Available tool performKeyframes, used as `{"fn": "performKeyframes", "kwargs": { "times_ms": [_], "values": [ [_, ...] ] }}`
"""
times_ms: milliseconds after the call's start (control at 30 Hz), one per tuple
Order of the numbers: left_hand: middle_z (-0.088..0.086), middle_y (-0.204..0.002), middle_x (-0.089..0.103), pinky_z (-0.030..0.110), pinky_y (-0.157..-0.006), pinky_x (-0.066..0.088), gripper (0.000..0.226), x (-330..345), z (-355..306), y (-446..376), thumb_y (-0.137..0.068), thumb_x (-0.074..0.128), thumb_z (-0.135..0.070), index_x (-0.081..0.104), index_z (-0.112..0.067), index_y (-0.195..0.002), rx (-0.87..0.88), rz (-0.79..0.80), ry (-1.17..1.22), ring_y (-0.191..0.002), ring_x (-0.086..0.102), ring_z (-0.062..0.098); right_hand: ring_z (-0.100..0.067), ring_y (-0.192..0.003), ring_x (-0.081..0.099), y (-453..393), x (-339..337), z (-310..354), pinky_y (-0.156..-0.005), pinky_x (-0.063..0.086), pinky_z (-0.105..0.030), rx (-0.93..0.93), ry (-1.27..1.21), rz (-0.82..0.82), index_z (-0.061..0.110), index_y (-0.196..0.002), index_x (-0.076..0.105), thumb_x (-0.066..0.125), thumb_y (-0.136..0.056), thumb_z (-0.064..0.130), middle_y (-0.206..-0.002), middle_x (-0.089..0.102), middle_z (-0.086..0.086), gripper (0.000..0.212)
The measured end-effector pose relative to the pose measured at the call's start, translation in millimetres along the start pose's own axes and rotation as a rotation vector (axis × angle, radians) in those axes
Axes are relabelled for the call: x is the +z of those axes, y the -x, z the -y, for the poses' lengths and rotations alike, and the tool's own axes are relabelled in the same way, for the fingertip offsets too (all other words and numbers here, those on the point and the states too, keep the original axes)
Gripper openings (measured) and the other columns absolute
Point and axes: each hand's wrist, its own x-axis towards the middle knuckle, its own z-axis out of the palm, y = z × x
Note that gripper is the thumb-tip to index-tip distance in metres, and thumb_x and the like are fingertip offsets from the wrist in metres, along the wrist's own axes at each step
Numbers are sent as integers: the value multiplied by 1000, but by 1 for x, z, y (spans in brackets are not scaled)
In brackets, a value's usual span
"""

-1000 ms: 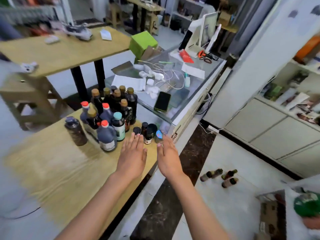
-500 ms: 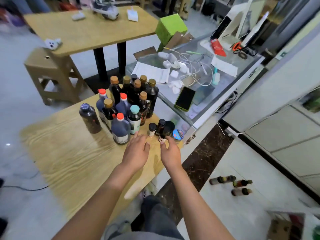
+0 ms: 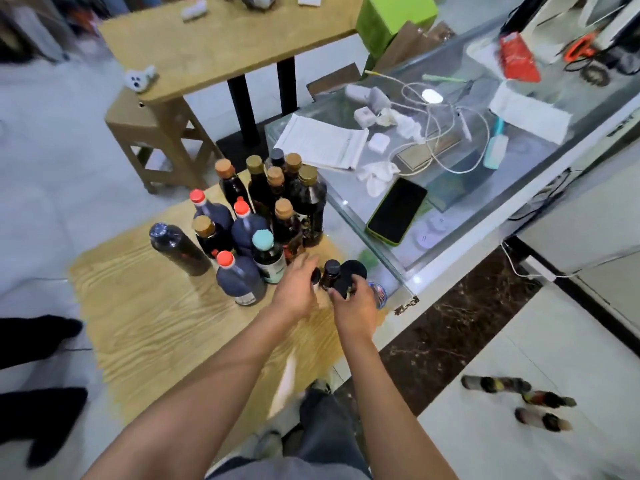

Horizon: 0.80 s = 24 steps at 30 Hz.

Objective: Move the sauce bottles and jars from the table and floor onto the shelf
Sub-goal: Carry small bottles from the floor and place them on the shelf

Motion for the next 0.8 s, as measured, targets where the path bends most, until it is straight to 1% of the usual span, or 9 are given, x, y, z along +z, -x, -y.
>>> {"fn": "performKeyframes", "kwargs": {
  "times_ms": [67, 100, 167, 200, 267, 467, 567, 633, 800],
  "values": [
    [11, -158, 27, 30, -115, 22, 74, 1, 1, -10, -81, 60, 2, 36, -13, -149, -3, 62, -31, -144, 29, 27, -20, -114, 62, -8, 2, -1, -88, 48, -30, -6, 11, 26, 23, -135, 56, 71, -88, 38, -130, 64, 1, 52],
    [14, -152, 37, 31, -113, 26, 67, 2, 1, -13, -79, 60, -2, 44, -9, -143, -6, 82, -23, -140, 35, 30, -19, -110, 63, -9, 3, -1, -86, 49, -29, -11, 8, 33, 23, -131, 59, 72, -87, 37, -126, 66, 0, 48],
    [18, -121, 60, 38, -98, 43, 48, 4, 1, -19, -70, 51, -9, 63, -2, -115, 10, 93, -26, -117, 54, 36, -22, -105, 65, -13, 3, -3, -82, 50, -30, -24, -1, 50, 22, -125, 63, 74, -85, 31, -119, 69, -1, 43],
    [17, -106, 63, 41, -88, 46, 41, 6, 1, -22, -66, 48, -10, 65, -2, -102, 14, 94, -45, -104, 58, 37, -23, -104, 65, -15, 3, -5, -81, 49, -31, -38, 8, 65, 21, -123, 64, 73, -85, 27, -116, 70, -3, 40],
    [14, -96, 62, 41, -81, 47, 28, 9, 2, -28, -69, 51, -7, 64, -4, -94, 5, 107, -79, -95, 59, 35, -26, -103, 66, -18, 1, -6, -79, 49, -32, -57, 33, 96, 20, -123, 64, 68, -87, 20, -114, 71, -4, 36],
    [12, -105, 60, 35, -82, 44, 18, 16, 10, -19, -80, 59, -1, 58, -11, -95, -13, 50, -96, -101, 58, 31, -26, -106, 65, -19, -3, -12, -80, 47, -29, -81, 4, 165, 18, -123, 65, 70, -87, 18, -113, 72, -5, 36],
    [12, -121, 60, 36, -94, 44, 31, 13, 15, -3, -89, 62, -8, 58, -8, -120, -84, -32, 30, -113, 56, 31, -24, -106, 64, -7, -11, -12, -83, 48, -30, -89, -24, 144, 19, -125, 65, 73, -86, 25, -112, 72, -2, 40],
    [12, -125, 60, 37, -95, 44, 41, 5, 15, 9, -91, 65, -14, 54, -9, -130, -114, -98, 137, -113, 57, 29, -22, -104, 65, 2, -16, -9, -86, 50, -31, -96, -55, 97, 21, -123, 67, 75, -84, 30, -110, 72, 0, 41],
    [4, -120, 65, 31, -90, 46, 36, -21, 11, 45, -89, 68, -29, 60, -14, -121, 16, -153, 275, -107, 59, 17, -12, -96, 68, 43, -45, 0, -90, 54, -31, -137, -279, -14, 16, -116, 72, 79, -79, 21, -101, 74, 4, 38]
  ]
}}
